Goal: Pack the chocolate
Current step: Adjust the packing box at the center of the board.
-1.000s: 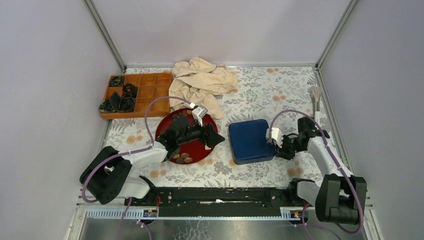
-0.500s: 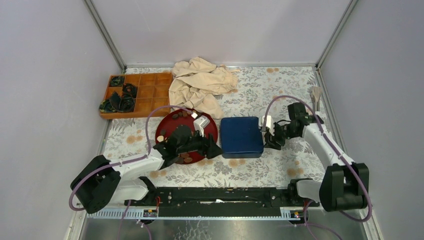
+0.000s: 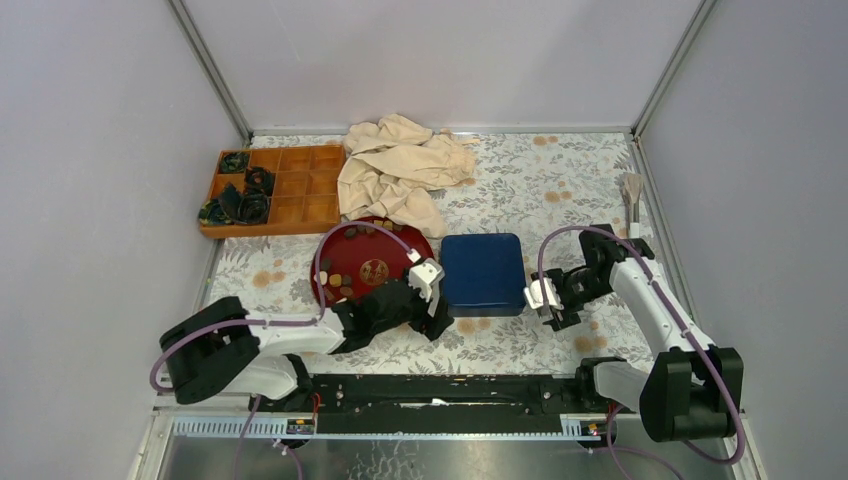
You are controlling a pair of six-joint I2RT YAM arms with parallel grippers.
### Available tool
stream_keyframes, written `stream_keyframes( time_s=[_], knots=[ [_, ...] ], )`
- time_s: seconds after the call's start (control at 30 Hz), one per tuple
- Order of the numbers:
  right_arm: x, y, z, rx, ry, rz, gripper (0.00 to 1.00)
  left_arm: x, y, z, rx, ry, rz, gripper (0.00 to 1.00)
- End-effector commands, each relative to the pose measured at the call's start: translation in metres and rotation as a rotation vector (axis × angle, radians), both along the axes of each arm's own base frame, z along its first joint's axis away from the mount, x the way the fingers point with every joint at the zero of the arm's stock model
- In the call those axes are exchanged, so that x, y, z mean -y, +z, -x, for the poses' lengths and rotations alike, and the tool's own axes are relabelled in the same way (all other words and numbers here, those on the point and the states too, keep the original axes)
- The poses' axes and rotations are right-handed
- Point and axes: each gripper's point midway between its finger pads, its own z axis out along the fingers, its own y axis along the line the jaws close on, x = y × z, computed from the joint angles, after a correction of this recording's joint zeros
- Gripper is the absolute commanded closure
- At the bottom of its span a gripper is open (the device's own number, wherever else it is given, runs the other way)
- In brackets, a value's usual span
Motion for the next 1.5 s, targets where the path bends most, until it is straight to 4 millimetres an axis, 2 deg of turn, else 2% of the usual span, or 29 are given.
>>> stream_keyframes(
  time_s=[0.0, 0.17, 0.3, 0.67, 1.0, 1.17, 1.47],
  knots=[
    [-0.014, 0.004, 0.017, 0.029, 0.095, -0.085, 0.29, 0.013, 0.011, -0.025, 0.132, 0.033, 0.004, 0.13],
    [-0.014, -0.007, 0.026, 0.053, 0.135, -0.072, 0.37, 0.022, 0.007, -0.023, 0.105, 0.015, 0.022, 0.13],
    [-0.017, -0.011, 0.022, 0.101, 0.158, -0.081, 0.41, 0.029, 0.007, -0.018, 0.076, -0.009, 0.059, 0.13],
    [-0.024, -0.014, -0.001, 0.231, 0.182, -0.088, 0.41, 0.032, -0.001, -0.02, 0.024, -0.007, 0.05, 0.14],
    [-0.022, -0.025, -0.004, 0.257, 0.212, -0.047, 0.41, 0.031, -0.01, -0.025, -0.039, -0.022, 0.049, 0.17],
    [-0.025, -0.024, -0.004, 0.268, 0.228, -0.052, 0.41, 0.032, -0.017, -0.031, -0.068, -0.041, 0.039, 0.17],
    [-0.021, -0.015, -0.017, 0.3, 0.21, -0.009, 0.42, 0.027, -0.022, -0.044, -0.093, -0.047, 0.028, 0.18]
  ],
)
